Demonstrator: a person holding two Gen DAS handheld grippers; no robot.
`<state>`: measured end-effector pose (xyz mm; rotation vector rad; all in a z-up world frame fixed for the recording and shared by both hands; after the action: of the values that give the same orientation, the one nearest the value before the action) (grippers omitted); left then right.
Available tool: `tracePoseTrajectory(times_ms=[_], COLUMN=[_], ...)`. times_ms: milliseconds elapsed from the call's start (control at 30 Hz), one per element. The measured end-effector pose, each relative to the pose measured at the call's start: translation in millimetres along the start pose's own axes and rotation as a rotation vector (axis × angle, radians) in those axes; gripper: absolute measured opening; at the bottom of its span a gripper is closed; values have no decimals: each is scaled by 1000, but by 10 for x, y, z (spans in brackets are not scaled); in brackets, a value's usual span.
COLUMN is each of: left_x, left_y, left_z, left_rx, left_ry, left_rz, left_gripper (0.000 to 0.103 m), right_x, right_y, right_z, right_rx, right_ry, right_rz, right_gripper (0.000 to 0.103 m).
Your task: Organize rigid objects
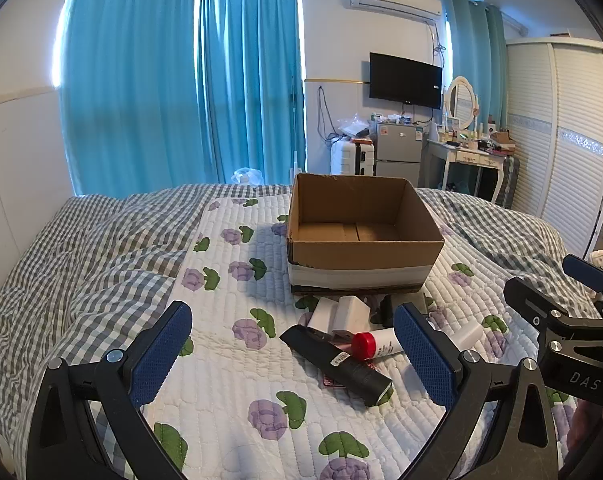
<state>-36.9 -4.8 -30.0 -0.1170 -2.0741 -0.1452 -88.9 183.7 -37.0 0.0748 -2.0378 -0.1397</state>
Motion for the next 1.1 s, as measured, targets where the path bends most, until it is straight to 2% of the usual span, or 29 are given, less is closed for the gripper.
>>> tracePoseTrajectory(times_ms=[1100], left_x=[15], left_y=[-10], left_z=[20], left_rx=[33], left_ry=[1], left_rz=[-10], left_gripper=[103], right_x=[-18], right_y=[3], right_z=[12], right_rx=[6], right_ry=[-7], right_rz=[-1], right_gripper=[103])
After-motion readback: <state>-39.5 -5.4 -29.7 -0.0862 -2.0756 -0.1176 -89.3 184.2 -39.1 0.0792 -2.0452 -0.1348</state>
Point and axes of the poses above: each gripper's, at about its wrist camera, not at the fingertips, and z roughly the way its jaws point, y to its right, x to its top, the point moved 4 cm from there along z, roughly the way its jaws point, and after that the axes turned 10 degrees about -x, right-handed, at the moved point
